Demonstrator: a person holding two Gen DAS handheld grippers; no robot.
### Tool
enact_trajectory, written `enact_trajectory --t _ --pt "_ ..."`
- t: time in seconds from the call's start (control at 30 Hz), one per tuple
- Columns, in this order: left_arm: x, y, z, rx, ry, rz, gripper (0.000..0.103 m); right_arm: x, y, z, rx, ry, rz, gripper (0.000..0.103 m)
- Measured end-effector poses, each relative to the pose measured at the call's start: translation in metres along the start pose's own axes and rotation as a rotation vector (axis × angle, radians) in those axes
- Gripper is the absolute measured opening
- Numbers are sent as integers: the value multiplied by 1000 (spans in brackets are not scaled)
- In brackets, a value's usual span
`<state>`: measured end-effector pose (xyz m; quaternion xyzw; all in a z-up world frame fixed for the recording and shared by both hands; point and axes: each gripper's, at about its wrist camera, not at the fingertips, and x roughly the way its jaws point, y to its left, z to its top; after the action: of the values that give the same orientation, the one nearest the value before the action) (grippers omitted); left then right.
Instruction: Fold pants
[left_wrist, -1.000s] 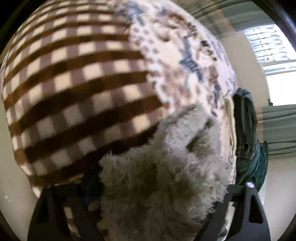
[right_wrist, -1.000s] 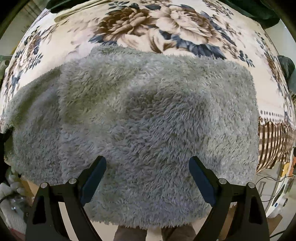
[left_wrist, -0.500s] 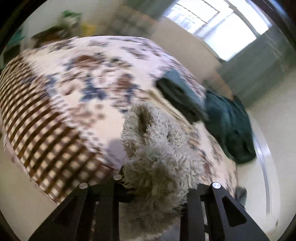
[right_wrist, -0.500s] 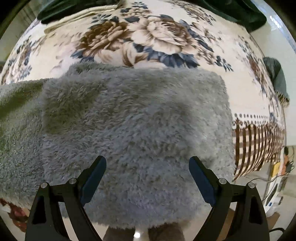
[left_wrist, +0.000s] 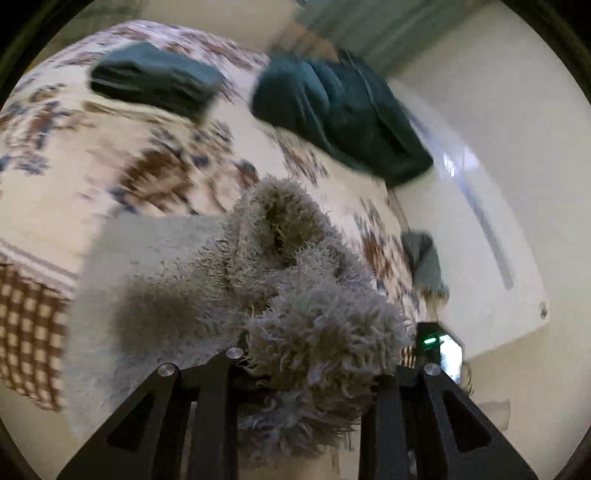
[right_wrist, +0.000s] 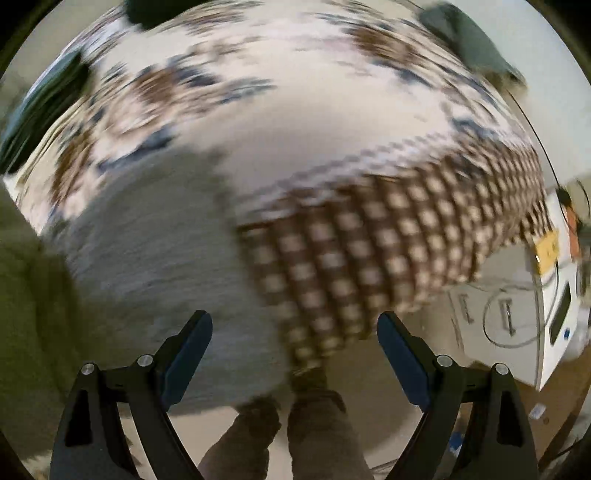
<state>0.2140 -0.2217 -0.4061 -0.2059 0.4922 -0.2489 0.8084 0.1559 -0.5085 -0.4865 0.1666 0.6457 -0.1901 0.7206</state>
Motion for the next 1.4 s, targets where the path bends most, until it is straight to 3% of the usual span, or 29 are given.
enact_trajectory --t 0.2,0.27,0.4,0.47,0.53,0.6,0.73,0.83,1.0,1.07,1.1,1.13,1.33,1.4 --pt "92 -29 -21 53 140 32 20 15 -82 30 141 10 29 93" --pt "122 -35 -28 78 231 63 21 17 -98 37 171 12 62 93" --pt "136 -43 -27 87 339 153 29 18 -114 46 212 16 199 93" --pt "129 -52 -23 109 346 160 44 17 -113 51 216 18 271 93" --pt "117 -55 -18 100 346 139 68 14 -107 57 197 24 352 93" --pt "98 -55 -11 77 306 136 77 8 -91 61 165 31 434 97" --pt "58 -35 14 13 226 189 77 -1 -42 72 45 46 546 97" --pt "23 4 33 -82 158 274 77 -4 1 79 -48 62 599 97" --pt "1 84 45 -201 109 435 77 31 53 84 -122 186 509 97" --pt "5 111 46 -240 126 479 77 46 59 84 -104 213 514 90" --pt "9 123 47 -261 138 487 77 49 59 84 -97 208 517 54" --pt "12 132 48 -280 146 480 77 47 58 84 -98 187 510 32" --pt "39 132 72 -230 173 399 77 -11 42 97 -171 -53 390 27" --pt "51 126 80 -195 188 381 77 -11 35 107 -167 -96 286 29"
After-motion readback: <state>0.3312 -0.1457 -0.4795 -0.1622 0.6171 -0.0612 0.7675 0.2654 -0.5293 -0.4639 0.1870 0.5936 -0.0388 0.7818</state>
